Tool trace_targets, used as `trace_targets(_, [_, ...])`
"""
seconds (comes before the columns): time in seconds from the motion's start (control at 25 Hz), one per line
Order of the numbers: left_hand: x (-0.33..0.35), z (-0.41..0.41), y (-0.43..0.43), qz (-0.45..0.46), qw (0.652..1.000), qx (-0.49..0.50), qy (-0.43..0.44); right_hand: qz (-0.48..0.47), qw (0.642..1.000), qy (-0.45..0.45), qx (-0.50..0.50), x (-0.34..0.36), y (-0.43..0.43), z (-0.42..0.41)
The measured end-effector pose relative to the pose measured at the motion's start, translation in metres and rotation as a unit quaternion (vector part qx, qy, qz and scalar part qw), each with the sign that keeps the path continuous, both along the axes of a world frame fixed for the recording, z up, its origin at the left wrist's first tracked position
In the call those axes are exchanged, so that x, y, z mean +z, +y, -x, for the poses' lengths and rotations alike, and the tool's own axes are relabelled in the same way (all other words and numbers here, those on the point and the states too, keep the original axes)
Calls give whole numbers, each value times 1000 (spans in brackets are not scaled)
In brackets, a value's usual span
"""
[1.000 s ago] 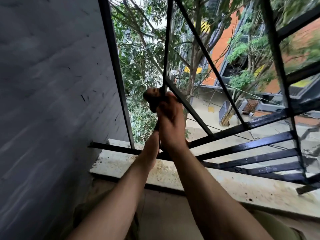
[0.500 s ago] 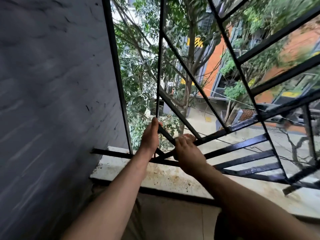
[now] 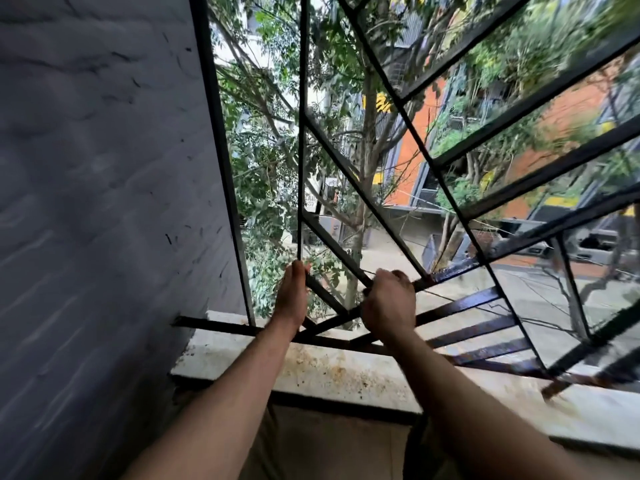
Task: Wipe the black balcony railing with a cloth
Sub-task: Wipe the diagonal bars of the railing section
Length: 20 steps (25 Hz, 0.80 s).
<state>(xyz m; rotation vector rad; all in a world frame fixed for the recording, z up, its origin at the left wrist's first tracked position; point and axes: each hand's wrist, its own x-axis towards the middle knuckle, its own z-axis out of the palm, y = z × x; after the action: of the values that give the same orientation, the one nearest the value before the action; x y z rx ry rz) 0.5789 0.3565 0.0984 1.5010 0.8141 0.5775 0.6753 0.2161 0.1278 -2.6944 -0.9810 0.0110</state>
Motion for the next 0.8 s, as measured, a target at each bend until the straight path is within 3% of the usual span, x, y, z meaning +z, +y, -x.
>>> trace_targets(0.04, [0,-1,-1,-18,1000,-4,14,-95,995,40,4,-2,5,-2])
trace_targets(0.08, [-2,-1,0,-31,999,-11,29,-106,993,27,34,-9,-3,-12])
trace_targets(0.12, [-5,-3,1,-39,999,-8,35,-77,991,-59,90,-16,-20,-21])
trace_targets(0.2, [-6,-4,1,-25,999,-1,32,51,912,-336,228,-33,-57,-46])
trace_targets(0.24, [-7,-5,1,-17,999,-2,29,80,891,-376,242,-30,-66,-50])
trace_targets(0.28, [-7,-6,2,-13,999,-12,28,75,908,-356,207,-36,-60,-42])
trace_targets(0.32, [-10,-6,4,-2,999,-24,27,51,952,-277,123,-44,-42,-27])
trace_targets(0.36, [-8,-6,6,6,999,-34,22,-16,991,-127,30,-40,-12,-11])
trace_targets(0.4, [-8,-5,9,21,999,-28,10,-156,986,39,-46,-23,18,1])
trace_targets(0.44, [2,-3,8,50,998,-19,-19,-286,930,190,-131,1,39,16])
trace_targets(0.48, [16,-2,10,83,994,-16,-61,-370,862,318,-138,30,52,20])
trace_targets(0.52, [35,-2,12,109,989,-16,-99,-461,798,383,-69,51,71,17])
trace_targets(0.56, [52,-4,16,121,982,-13,-143,-505,762,404,28,71,85,19])
trace_targets(0.6, [69,-6,19,136,975,-12,-177,-497,774,367,139,92,89,30])
trace_targets(0.64, [82,-9,26,174,963,-3,-208,-454,815,302,196,99,90,42])
trace_targets(0.68, [98,-13,31,197,957,5,-212,-413,855,237,206,93,86,45])
trace_targets(0.76, [118,-19,32,200,958,-36,-202,-318,932,117,130,66,75,40])
trace_targets(0.8, [124,-22,27,200,959,-39,-199,-317,940,89,92,60,80,32])
